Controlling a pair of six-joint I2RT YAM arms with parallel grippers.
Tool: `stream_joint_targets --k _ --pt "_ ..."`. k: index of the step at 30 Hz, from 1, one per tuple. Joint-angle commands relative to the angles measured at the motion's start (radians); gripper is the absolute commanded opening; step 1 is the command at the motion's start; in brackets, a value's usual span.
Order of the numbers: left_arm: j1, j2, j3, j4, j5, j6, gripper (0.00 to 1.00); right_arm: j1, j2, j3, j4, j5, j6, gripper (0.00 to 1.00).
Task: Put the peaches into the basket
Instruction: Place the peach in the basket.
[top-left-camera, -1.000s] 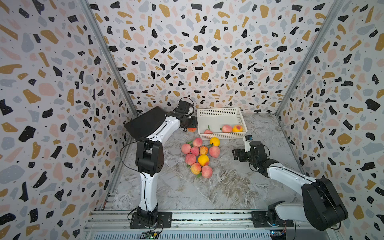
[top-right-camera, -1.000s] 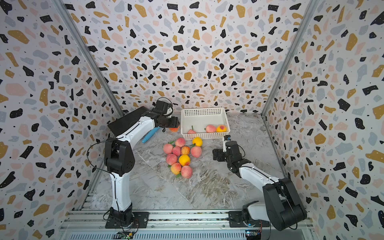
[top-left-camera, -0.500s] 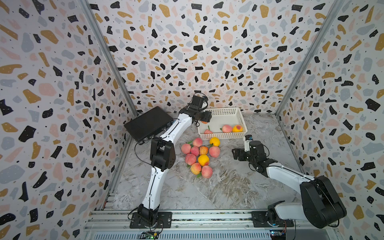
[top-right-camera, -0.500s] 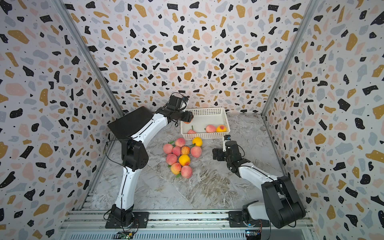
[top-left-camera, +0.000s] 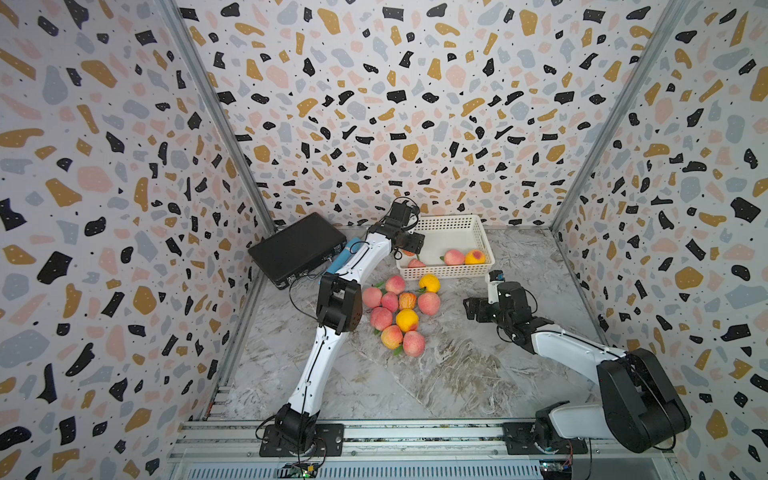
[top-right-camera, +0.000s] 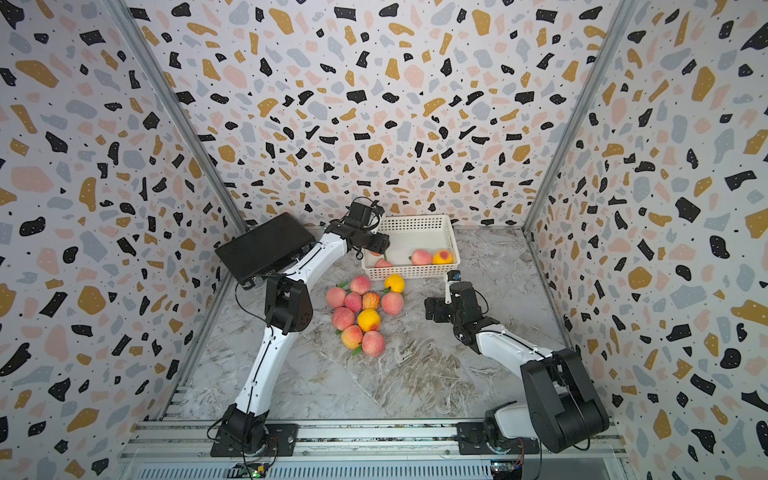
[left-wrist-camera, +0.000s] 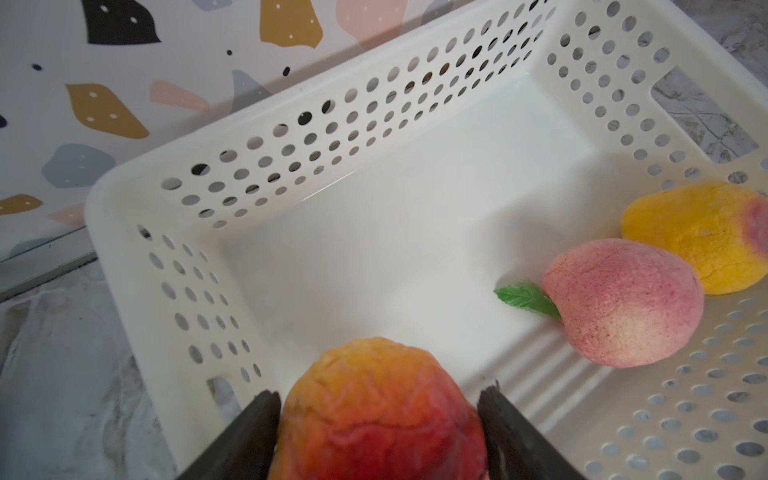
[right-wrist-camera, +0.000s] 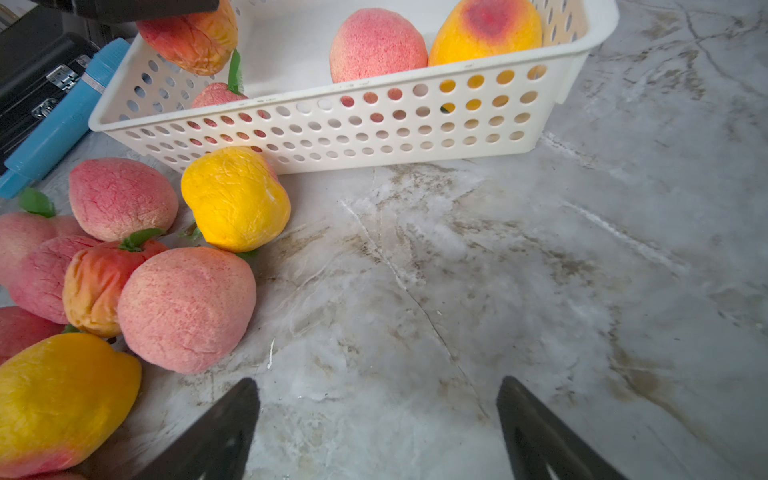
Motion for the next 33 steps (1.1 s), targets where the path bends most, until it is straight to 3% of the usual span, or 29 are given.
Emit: stream_joint_targets --k 1,7,13,20,33 --pt "-0.002 0.012 0.015 0.004 0.001 0.037 0.76 0.0 0.001 -0.001 0.015 -0.01 0.011 0.92" --pt "-0.001 0.034 0.019 0.004 -0.002 0.047 0.77 -0.001 0.007 -0.001 0.017 -0.013 0.012 0.92" --pt "-0.002 0.049 0.033 -0.009 -0.011 0.052 0.87 -0.001 0.012 0.001 0.017 -0.018 0.013 0.92" --pt "-0.002 0.039 0.032 -0.008 -0.007 0.04 0.87 -0.001 0.016 0.004 0.013 -0.016 0.012 0.92" --pt "-0.009 -0.134 -0.14 0.061 0.015 0.016 0.9 -0.001 0.014 0.007 0.008 -0.02 0.014 0.92"
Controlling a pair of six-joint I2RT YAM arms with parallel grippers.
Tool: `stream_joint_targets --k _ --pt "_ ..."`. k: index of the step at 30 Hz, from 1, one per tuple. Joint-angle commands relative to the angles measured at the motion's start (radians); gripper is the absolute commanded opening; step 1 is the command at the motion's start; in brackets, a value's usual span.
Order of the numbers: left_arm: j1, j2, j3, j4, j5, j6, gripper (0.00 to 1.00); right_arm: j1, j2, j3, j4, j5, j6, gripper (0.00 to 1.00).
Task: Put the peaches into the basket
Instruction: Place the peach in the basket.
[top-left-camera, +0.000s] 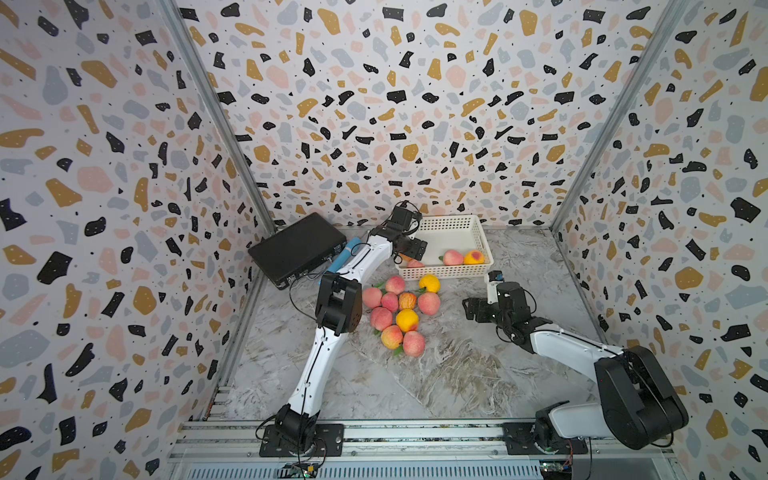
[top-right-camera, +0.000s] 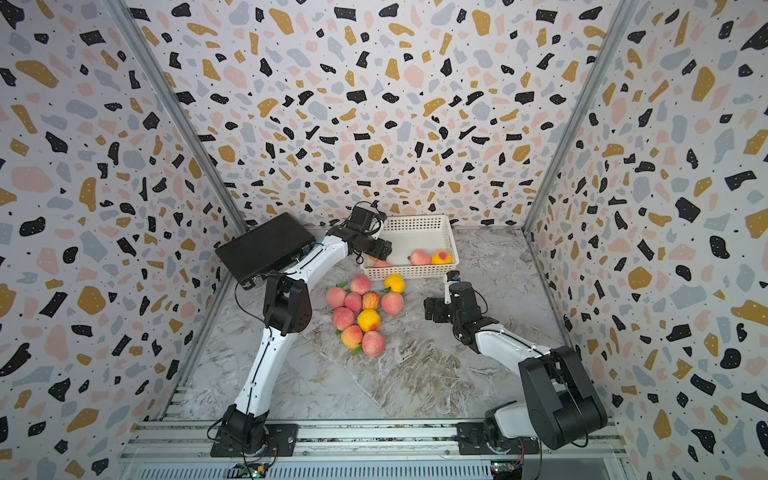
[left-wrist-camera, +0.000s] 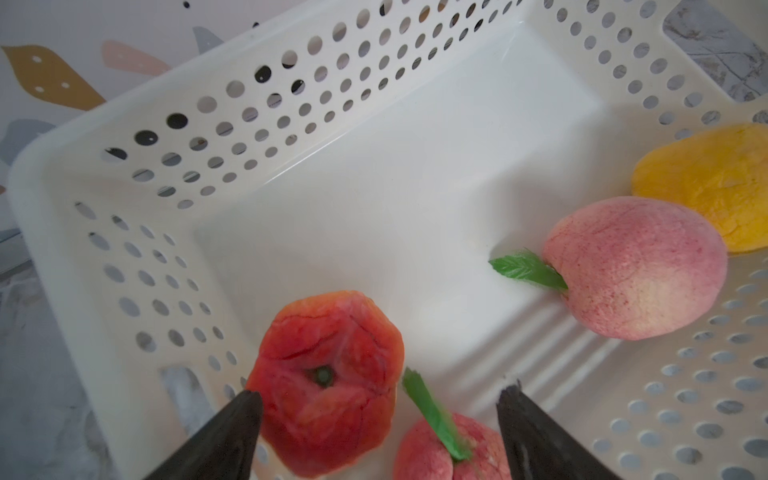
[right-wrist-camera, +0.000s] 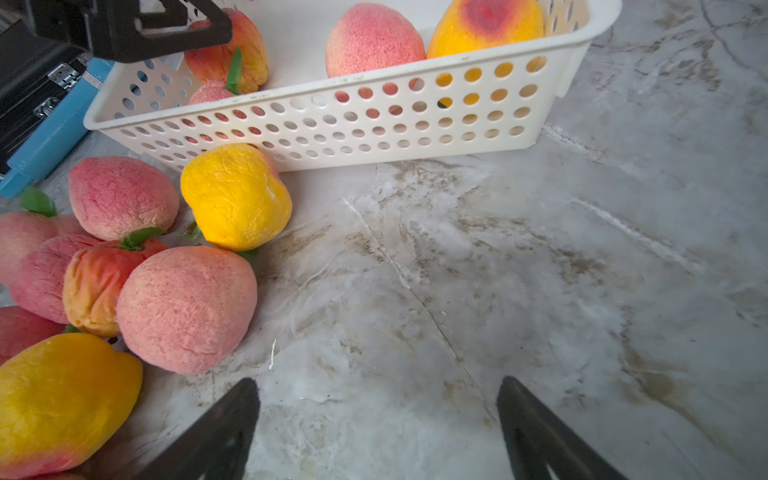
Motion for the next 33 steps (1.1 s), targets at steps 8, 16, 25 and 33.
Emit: stream_joint_targets --k 8,16,25,33 --pt "-0.006 -0.177 -0.094 0.027 0.037 -0.033 0.91 -0.001 -0.002 0.009 -0.007 -0.002 0.007 0.92" --pt "-0.006 -0.387 -0.307 0.058 0.063 -0.075 0.91 -0.001 -0.016 0.012 -0.023 0.008 0.002 0.92" --pt "0.002 -0.642 -0.64 0.105 0.059 -0.13 0.91 0.0 -0.01 0.028 -0.042 -0.021 0.016 0.92" --pt "0.05 -0.875 -0.956 0.125 0.088 -0.194 0.92 0.002 0.006 0.073 -0.115 -0.025 0.024 0.91"
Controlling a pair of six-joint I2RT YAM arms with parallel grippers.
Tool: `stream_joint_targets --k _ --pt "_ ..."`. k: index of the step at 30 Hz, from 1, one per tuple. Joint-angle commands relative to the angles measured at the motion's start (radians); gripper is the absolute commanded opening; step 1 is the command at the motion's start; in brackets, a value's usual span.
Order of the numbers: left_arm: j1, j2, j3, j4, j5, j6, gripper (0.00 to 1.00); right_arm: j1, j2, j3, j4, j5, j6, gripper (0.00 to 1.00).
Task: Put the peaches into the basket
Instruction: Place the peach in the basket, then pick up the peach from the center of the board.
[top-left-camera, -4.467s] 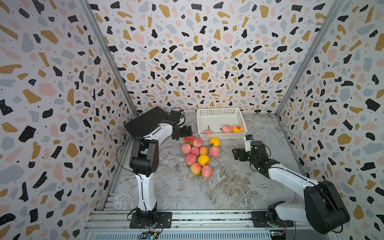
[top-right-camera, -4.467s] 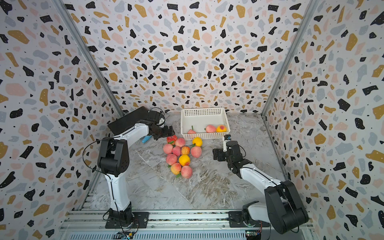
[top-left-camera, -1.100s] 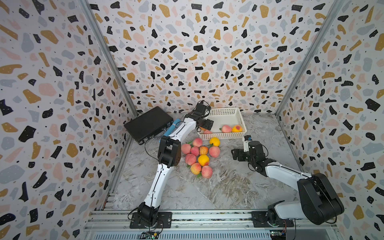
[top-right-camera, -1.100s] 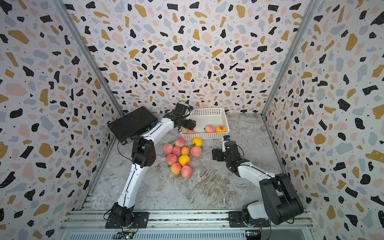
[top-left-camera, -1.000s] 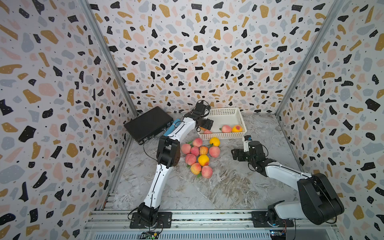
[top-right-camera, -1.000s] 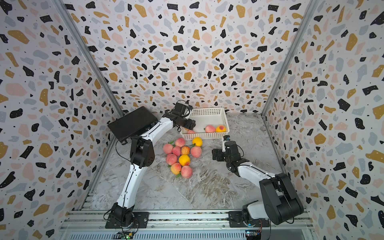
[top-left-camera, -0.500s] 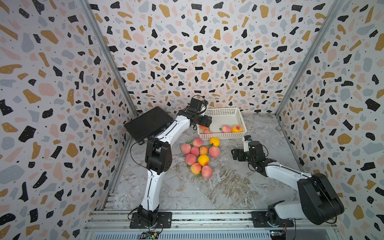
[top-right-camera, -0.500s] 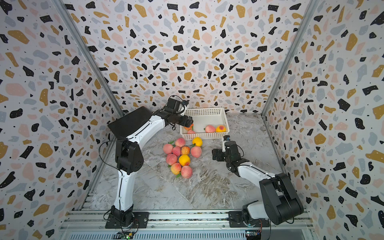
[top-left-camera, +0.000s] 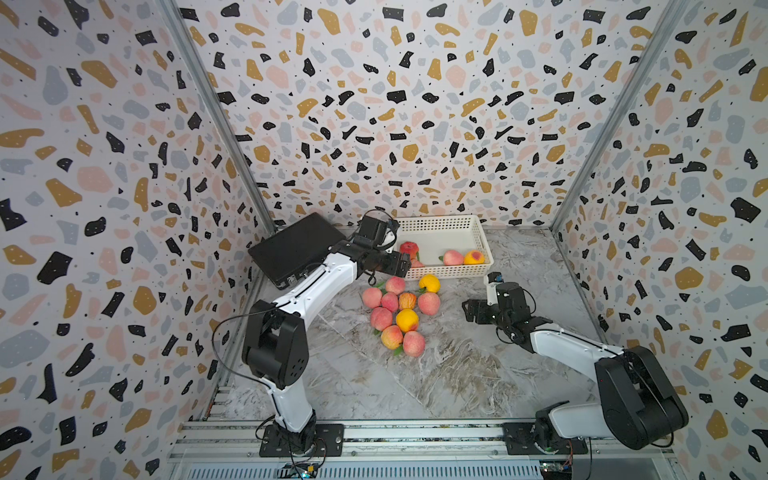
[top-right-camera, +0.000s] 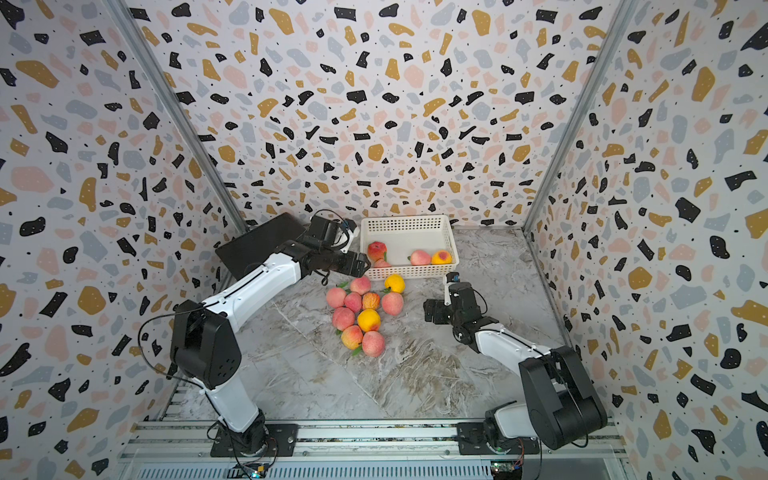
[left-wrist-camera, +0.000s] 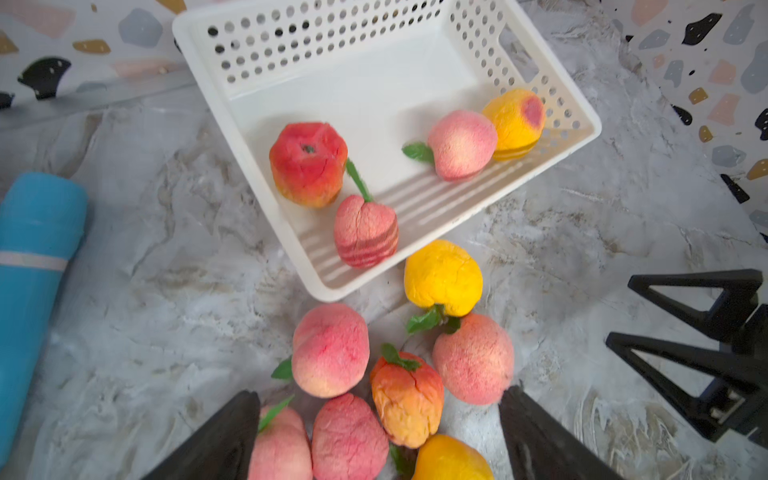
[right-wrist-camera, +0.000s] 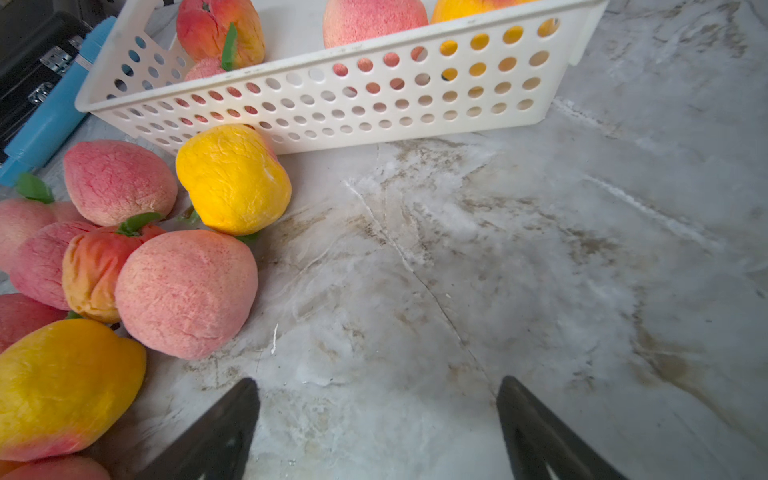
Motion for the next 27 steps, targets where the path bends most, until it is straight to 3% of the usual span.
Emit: stream_joint_targets --k 1,6,13,19,27 --pt "0.04 -0.126 -0.123 0.041 0.025 -0.049 0.92 0.006 0.005 0.065 -0.066 -0.006 0.014 0.91" --pt "0.081 -0.295 -0.303 0.013 0.079 -0.109 0.95 0.055 0.05 0.132 -0.126 0.014 0.019 0.91" --pt "0.102 -0.441 -0.361 -0.132 0.092 -0.065 0.97 0.139 0.117 0.211 -0.167 0.032 0.084 0.91" --pt "0.198 -0.484 -0.37 -0.132 0.191 -0.063 0.97 0.22 0.237 0.336 -0.203 0.042 0.114 0.92" --pt "0.243 -0.511 -0.386 -0.106 0.242 -0.076 0.97 0.235 0.35 0.461 -0.262 0.048 0.127 0.93"
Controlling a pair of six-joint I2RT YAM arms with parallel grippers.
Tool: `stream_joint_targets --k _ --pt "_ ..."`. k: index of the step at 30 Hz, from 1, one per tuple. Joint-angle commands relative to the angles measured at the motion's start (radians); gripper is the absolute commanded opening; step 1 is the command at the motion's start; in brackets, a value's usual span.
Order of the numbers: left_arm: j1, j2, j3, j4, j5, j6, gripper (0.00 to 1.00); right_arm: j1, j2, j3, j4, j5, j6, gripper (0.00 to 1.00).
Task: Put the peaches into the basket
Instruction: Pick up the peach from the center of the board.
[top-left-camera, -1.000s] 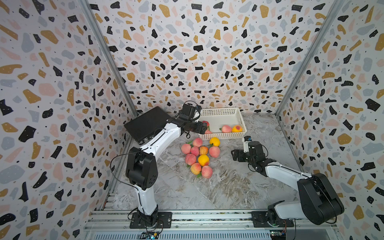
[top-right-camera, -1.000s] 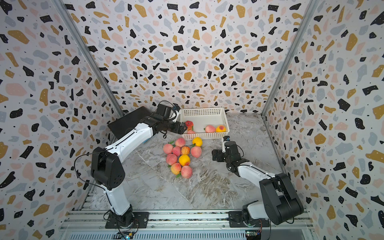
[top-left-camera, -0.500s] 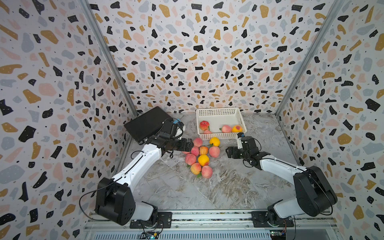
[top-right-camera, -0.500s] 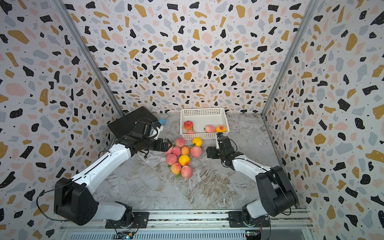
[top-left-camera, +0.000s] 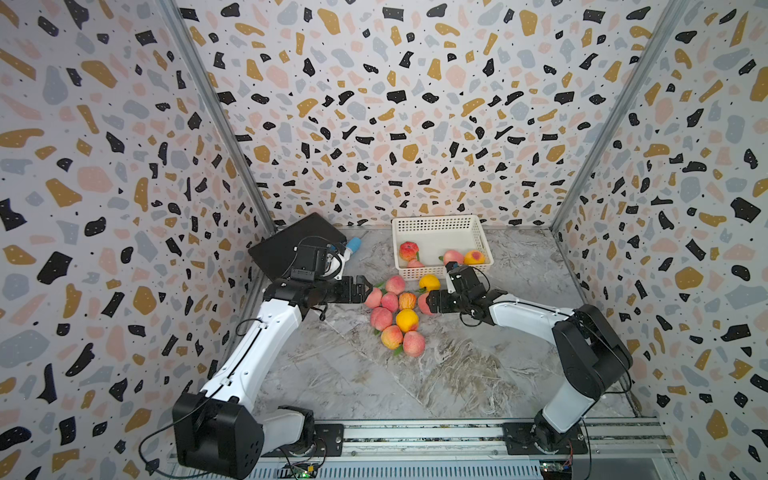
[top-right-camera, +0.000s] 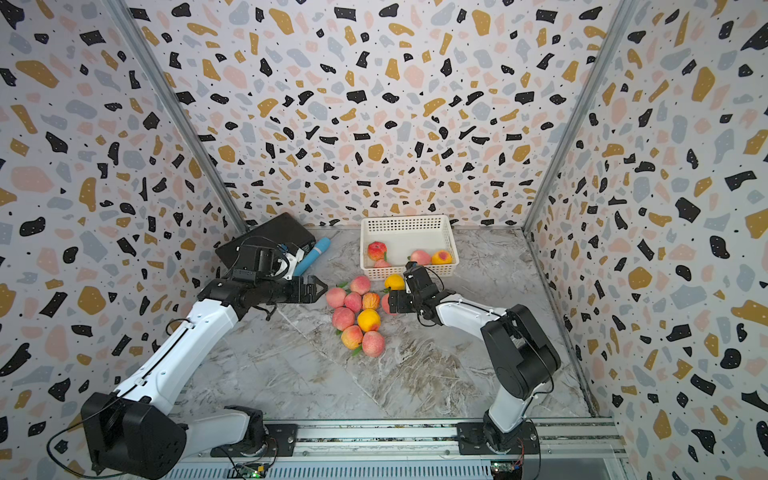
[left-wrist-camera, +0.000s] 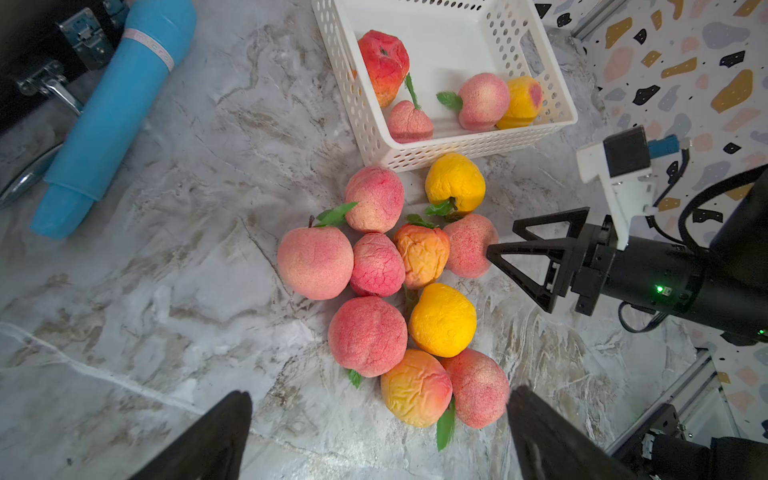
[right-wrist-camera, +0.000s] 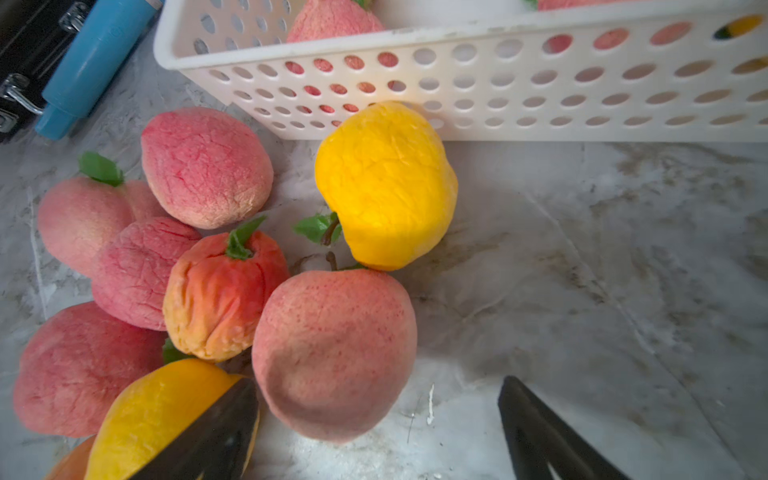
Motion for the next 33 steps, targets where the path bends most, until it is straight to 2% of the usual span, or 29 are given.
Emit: stream_joint_targets --k 1,15,18,23,30,33 --pt "0.01 -0.022 -0.012 0.014 0.045 -0.004 0.97 0.007 0.018 0.061 -0.067 0.009 0.013 0.93" --pt "0.036 -0.02 -0.014 0.027 0.073 -0.012 0.98 0.027 0.081 0.113 -0.09 -0.005 0.022 0.93" --pt "0.038 -0.024 -0.015 0.029 0.074 -0.014 0.98 0.03 0.084 0.112 -0.083 -0.01 0.022 0.88" --pt "0.037 -0.027 -0.02 0.031 0.071 -0.013 0.98 0.034 0.09 0.116 -0.088 -0.02 0.027 0.87" --pt "0.038 -0.034 -0.02 0.031 0.075 -0.013 0.98 0.035 0.079 0.116 -0.098 0.002 0.013 0.72" --pt "0.038 -0.033 -0.021 0.032 0.083 -0.011 0.98 0.035 0.067 0.128 -0.12 0.004 0.0 0.7"
